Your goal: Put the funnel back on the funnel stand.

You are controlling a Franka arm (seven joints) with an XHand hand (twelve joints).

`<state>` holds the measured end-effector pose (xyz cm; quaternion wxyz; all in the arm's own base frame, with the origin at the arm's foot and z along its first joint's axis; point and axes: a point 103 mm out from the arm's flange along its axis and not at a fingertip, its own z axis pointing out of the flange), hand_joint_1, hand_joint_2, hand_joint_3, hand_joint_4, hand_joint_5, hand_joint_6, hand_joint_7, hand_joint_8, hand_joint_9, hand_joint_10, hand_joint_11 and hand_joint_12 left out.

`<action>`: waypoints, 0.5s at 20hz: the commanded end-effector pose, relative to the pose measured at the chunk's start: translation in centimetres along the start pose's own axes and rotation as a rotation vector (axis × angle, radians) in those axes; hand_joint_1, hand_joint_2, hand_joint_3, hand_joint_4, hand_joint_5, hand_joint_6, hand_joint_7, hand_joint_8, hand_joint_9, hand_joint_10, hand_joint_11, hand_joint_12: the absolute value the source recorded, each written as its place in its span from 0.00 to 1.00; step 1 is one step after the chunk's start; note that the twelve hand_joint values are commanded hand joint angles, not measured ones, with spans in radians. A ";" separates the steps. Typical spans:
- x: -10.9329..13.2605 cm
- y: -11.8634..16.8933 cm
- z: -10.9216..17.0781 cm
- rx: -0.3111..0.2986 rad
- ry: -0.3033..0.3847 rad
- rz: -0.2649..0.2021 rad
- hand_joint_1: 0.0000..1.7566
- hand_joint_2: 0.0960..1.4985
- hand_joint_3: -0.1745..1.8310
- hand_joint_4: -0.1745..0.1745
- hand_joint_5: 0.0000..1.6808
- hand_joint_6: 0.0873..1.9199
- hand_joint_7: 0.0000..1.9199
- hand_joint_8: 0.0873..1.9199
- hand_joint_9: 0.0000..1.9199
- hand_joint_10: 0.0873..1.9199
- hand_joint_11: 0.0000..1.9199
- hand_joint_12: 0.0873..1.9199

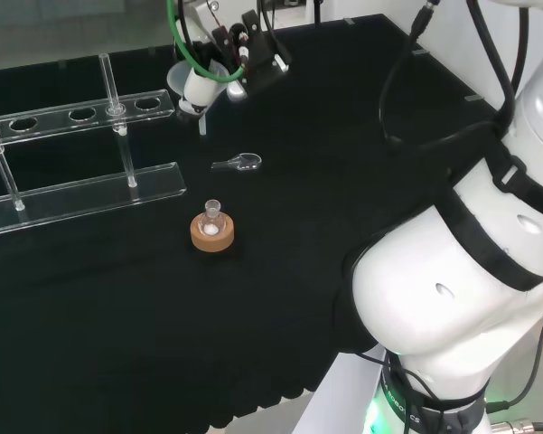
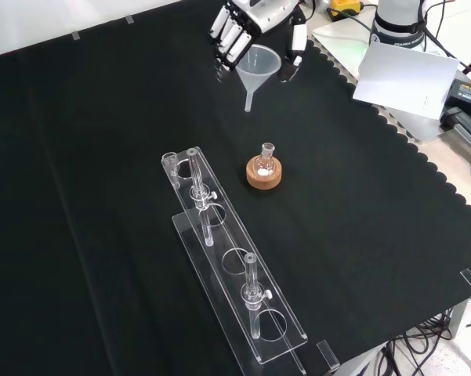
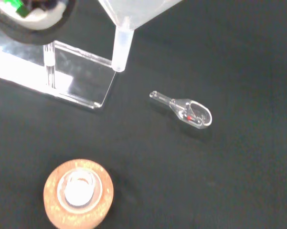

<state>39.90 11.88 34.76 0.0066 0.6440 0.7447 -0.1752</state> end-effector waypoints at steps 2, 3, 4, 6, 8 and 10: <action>-0.4 2.6 -2.0 -0.050 0.049 -0.004 0.45 0.39 0.34 0.39 0.32 0.00 0.29 0.32 0.48 0.20 0.35 0.62; -0.3 3.0 -2.1 -0.055 0.054 -0.005 0.45 0.39 0.34 0.39 0.32 0.00 0.29 0.32 0.48 0.20 0.35 0.62; -0.2 3.5 -2.2 -0.053 0.053 -0.007 0.45 0.39 0.34 0.39 0.32 0.00 0.29 0.33 0.48 0.20 0.35 0.62; -0.1 4.4 -2.5 -0.053 0.053 -0.009 0.45 0.39 0.34 0.39 0.32 0.00 0.29 0.33 0.48 0.20 0.35 0.62; 0.0 5.5 -2.8 -0.061 0.060 -0.005 0.45 0.39 0.34 0.39 0.32 0.00 0.29 0.33 0.48 0.20 0.35 0.62; 0.2 6.4 -2.9 -0.069 0.065 -0.005 0.45 0.39 0.34 0.39 0.32 0.00 0.29 0.33 0.48 0.20 0.35 0.62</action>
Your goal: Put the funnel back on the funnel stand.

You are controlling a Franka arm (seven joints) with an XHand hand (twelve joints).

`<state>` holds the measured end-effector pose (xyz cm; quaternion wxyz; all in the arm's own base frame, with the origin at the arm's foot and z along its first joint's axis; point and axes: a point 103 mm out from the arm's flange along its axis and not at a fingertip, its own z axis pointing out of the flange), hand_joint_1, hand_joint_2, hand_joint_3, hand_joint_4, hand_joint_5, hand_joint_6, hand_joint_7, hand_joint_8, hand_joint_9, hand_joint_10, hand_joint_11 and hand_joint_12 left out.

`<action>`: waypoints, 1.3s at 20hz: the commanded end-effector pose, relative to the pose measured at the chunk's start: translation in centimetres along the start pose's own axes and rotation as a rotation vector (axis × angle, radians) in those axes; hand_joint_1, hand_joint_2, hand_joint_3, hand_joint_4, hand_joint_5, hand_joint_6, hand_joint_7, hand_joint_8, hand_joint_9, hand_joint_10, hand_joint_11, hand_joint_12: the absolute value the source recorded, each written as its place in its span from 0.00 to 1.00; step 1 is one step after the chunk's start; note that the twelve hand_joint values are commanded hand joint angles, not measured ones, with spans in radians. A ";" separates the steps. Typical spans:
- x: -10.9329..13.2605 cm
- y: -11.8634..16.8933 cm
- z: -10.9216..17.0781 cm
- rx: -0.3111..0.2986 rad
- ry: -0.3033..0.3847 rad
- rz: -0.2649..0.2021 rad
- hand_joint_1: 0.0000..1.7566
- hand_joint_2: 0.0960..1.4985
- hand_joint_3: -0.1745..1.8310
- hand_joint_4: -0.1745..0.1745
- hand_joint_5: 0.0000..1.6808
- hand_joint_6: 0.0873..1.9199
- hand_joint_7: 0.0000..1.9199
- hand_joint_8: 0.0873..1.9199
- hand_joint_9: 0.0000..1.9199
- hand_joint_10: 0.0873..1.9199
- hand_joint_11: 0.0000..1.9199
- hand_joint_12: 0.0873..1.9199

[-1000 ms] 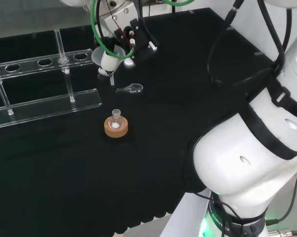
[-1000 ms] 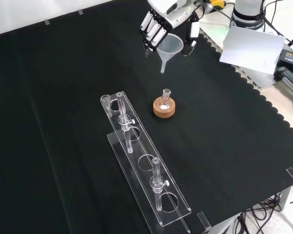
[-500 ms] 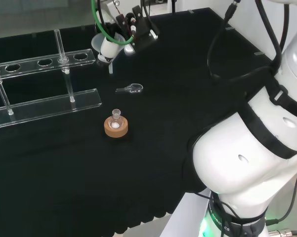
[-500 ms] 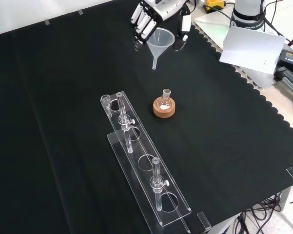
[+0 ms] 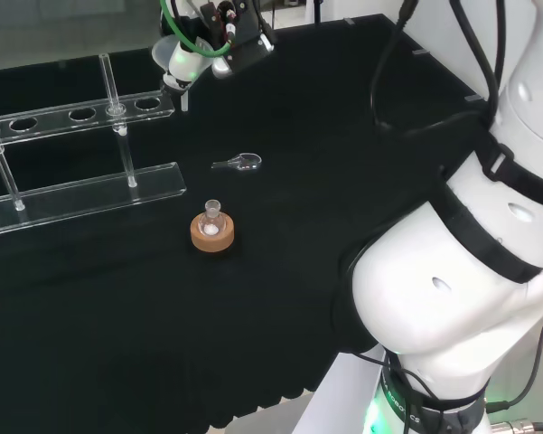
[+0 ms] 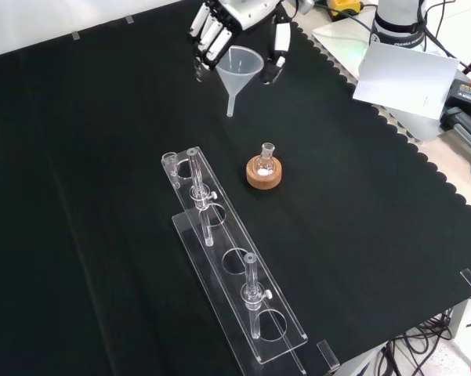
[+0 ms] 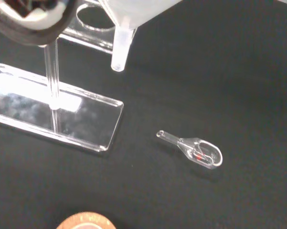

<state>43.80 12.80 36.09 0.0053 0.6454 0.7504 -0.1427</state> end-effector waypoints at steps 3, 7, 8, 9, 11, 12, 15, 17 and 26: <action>0.6 4.3 -0.3 -0.027 0.018 -0.001 0.45 0.39 0.34 0.39 0.32 0.00 0.29 0.33 0.48 0.20 0.35 0.61; 0.9 6.2 -0.3 -0.029 0.016 -0.010 0.45 0.39 0.34 0.39 0.32 0.00 0.29 0.33 0.48 0.20 0.36 0.61; 1.0 6.6 -0.3 -0.028 0.019 -0.012 0.45 0.39 0.34 0.39 0.32 0.00 0.29 0.33 0.48 0.20 0.36 0.61; 1.0 7.0 -0.2 -0.027 0.028 -0.013 0.45 0.39 0.34 0.39 0.32 0.00 0.29 0.33 0.48 0.20 0.36 0.61; 1.1 7.7 -0.1 -0.027 0.039 -0.017 0.45 0.39 0.34 0.39 0.32 0.00 0.29 0.33 0.48 0.20 0.36 0.61; 1.1 8.1 0.0 -0.025 0.042 -0.018 0.45 0.39 0.34 0.39 0.32 0.00 0.29 0.33 0.48 0.20 0.36 0.61; 1.1 9.2 0.2 -0.023 0.046 -0.020 0.45 0.39 0.34 0.39 0.32 0.00 0.29 0.33 0.48 0.20 0.36 0.61; 1.2 9.8 0.5 -0.027 0.054 -0.022 0.45 0.39 0.34 0.39 0.32 0.00 0.29 0.33 0.48 0.20 0.36 0.61; 2.0 10.9 1.1 -0.023 0.055 -0.043 0.46 0.39 0.34 0.38 0.33 0.00 0.28 0.33 0.48 0.19 0.36 0.60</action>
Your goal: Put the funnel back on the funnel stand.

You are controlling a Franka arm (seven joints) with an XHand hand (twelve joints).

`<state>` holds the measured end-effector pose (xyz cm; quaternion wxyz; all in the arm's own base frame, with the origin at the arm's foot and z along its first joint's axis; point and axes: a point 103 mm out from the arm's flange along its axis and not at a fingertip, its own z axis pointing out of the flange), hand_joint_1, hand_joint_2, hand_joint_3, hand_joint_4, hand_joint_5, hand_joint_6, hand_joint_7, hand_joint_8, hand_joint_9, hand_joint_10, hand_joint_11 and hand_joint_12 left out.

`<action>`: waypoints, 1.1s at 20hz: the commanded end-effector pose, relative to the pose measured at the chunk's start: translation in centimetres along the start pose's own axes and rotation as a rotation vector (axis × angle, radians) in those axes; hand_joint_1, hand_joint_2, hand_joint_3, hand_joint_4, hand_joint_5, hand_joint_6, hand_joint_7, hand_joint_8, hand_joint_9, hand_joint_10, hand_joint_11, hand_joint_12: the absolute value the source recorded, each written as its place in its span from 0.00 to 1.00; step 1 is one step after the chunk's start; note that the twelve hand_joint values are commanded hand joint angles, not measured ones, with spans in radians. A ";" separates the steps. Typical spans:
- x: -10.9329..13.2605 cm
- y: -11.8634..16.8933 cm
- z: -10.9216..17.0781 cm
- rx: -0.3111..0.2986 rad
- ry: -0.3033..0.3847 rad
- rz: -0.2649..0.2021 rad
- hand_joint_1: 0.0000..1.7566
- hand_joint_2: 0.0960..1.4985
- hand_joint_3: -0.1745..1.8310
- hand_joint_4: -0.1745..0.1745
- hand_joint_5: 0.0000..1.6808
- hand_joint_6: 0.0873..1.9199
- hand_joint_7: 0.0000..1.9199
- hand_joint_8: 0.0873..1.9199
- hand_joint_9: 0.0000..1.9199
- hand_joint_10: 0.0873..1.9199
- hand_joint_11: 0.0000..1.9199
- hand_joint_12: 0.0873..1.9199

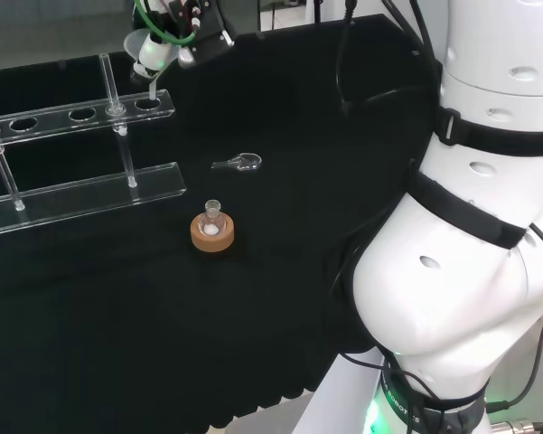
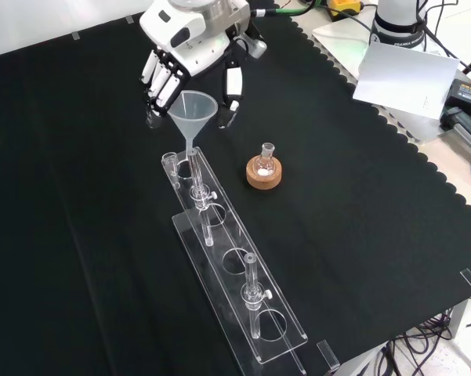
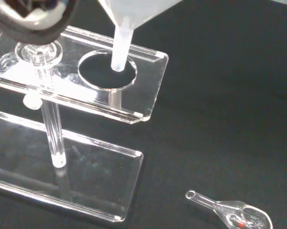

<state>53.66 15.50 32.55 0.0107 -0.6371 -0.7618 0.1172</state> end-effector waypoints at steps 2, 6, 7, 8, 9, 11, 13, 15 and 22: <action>0.1 0.2 0.1 0.005 0.001 -0.012 0.46 0.39 0.34 0.38 0.33 0.00 0.28 0.33 0.48 0.19 0.36 0.60; 0.7 0.5 0.7 0.018 -0.005 -0.011 0.46 0.39 0.34 0.38 0.33 0.00 0.28 0.33 0.48 0.19 0.36 0.60; 0.7 0.6 0.9 0.023 -0.003 -0.012 0.46 0.39 0.34 0.38 0.33 0.00 0.28 0.33 0.48 0.19 0.36 0.60; 1.1 0.7 1.0 0.030 -0.007 -0.009 0.46 0.39 0.34 0.38 0.33 0.00 0.28 0.33 0.48 0.19 0.36 0.60; 1.3 0.7 1.2 0.032 -0.005 -0.011 0.46 0.39 0.34 0.38 0.33 0.00 0.28 0.33 0.48 0.19 0.36 0.60; 1.5 0.8 1.3 0.036 -0.009 -0.016 0.46 0.39 0.34 0.38 0.33 0.00 0.28 0.33 0.48 0.19 0.36 0.60; 1.7 1.0 1.5 0.040 -0.010 -0.020 0.46 0.39 0.34 0.38 0.33 0.00 0.28 0.33 0.48 0.19 0.37 0.60; 1.7 1.2 1.8 0.045 -0.010 -0.025 0.46 0.39 0.34 0.38 0.33 0.00 0.28 0.33 0.48 0.19 0.37 0.60; 2.2 1.5 2.3 0.059 -0.025 -0.034 0.46 0.39 0.34 0.38 0.32 0.00 0.26 0.33 0.47 0.19 0.36 0.60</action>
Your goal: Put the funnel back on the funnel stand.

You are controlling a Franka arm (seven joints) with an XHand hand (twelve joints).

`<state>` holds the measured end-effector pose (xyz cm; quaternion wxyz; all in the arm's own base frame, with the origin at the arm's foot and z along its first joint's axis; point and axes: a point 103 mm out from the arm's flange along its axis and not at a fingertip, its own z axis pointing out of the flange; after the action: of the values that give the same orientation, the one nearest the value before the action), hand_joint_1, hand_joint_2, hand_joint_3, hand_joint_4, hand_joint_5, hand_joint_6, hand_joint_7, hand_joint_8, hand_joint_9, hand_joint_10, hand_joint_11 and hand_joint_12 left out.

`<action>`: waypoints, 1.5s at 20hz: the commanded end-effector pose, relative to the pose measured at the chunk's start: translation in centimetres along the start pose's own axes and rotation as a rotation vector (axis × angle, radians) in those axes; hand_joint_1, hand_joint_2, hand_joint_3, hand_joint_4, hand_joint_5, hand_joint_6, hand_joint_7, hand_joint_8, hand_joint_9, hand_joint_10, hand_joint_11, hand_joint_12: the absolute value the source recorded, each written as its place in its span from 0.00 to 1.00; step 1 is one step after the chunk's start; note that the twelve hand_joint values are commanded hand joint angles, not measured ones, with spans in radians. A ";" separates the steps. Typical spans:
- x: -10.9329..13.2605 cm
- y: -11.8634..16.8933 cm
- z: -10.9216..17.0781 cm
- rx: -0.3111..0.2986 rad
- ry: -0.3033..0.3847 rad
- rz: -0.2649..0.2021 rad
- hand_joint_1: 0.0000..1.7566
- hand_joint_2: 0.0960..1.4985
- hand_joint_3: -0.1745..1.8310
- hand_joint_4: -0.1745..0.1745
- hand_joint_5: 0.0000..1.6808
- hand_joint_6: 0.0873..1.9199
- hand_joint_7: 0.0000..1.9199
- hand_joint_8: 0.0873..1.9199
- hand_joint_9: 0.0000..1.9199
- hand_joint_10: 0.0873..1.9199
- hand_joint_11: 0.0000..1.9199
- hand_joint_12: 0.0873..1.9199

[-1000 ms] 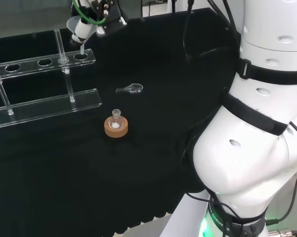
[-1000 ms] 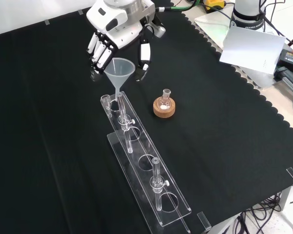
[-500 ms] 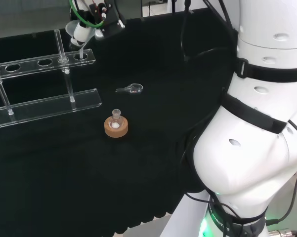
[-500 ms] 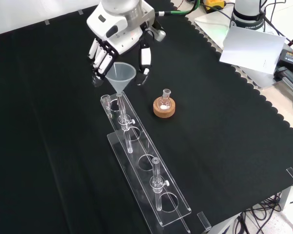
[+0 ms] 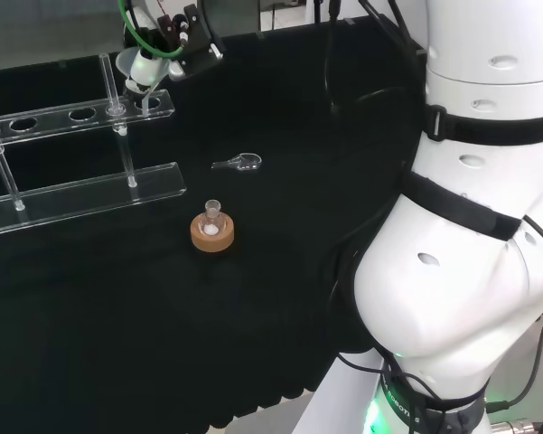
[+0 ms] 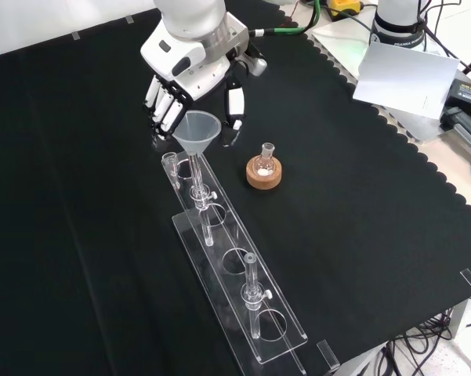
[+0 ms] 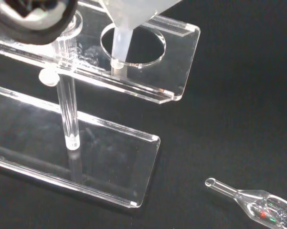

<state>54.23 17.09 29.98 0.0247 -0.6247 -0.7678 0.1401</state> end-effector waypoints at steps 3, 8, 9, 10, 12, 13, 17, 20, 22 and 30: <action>0.3 0.2 0.3 0.008 -0.013 -0.002 0.46 0.39 0.34 0.37 0.32 0.00 0.25 0.33 0.47 0.19 0.36 0.60; 0.4 0.2 0.3 0.021 -0.010 -0.005 0.45 0.39 0.34 0.37 0.32 0.00 0.24 0.33 0.45 0.19 0.36 0.61; 0.4 0.2 0.4 0.023 -0.012 -0.005 0.45 0.39 0.34 0.37 0.31 0.00 0.23 0.33 0.44 0.19 0.35 0.61; 0.4 0.2 0.4 0.022 -0.007 -0.011 0.45 0.39 0.34 0.37 0.31 0.00 0.21 0.34 0.43 0.20 0.34 0.62; 0.3 0.2 0.6 0.034 0.002 -0.023 0.45 0.39 0.34 0.37 0.30 0.00 0.18 0.35 0.40 0.22 0.33 0.63; 0.3 0.2 0.7 0.036 0.003 -0.028 0.44 0.39 0.34 0.37 0.27 0.00 0.13 0.35 0.35 0.23 0.30 0.63; -0.1 -0.3 1.1 0.036 0.015 -0.048 0.39 0.38 0.31 0.39 0.15 0.00 0.01 0.26 0.17 0.31 0.19 0.69; 0.2 -0.8 1.3 0.036 0.021 -0.041 0.36 0.38 0.28 0.41 0.09 0.00 0.00 0.15 0.09 0.36 0.14 0.72; 0.1 -1.3 1.2 0.015 0.016 -0.035 0.34 0.38 0.25 0.42 0.08 0.00 0.00 0.11 0.06 0.37 0.12 0.73; -3.3 -5.9 0.3 -0.092 0.106 -0.065 0.33 0.40 0.22 0.40 0.11 0.00 0.00 0.20 0.09 0.37 0.12 0.73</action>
<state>51.52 16.32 29.82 0.0308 -0.6138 -0.7775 0.1337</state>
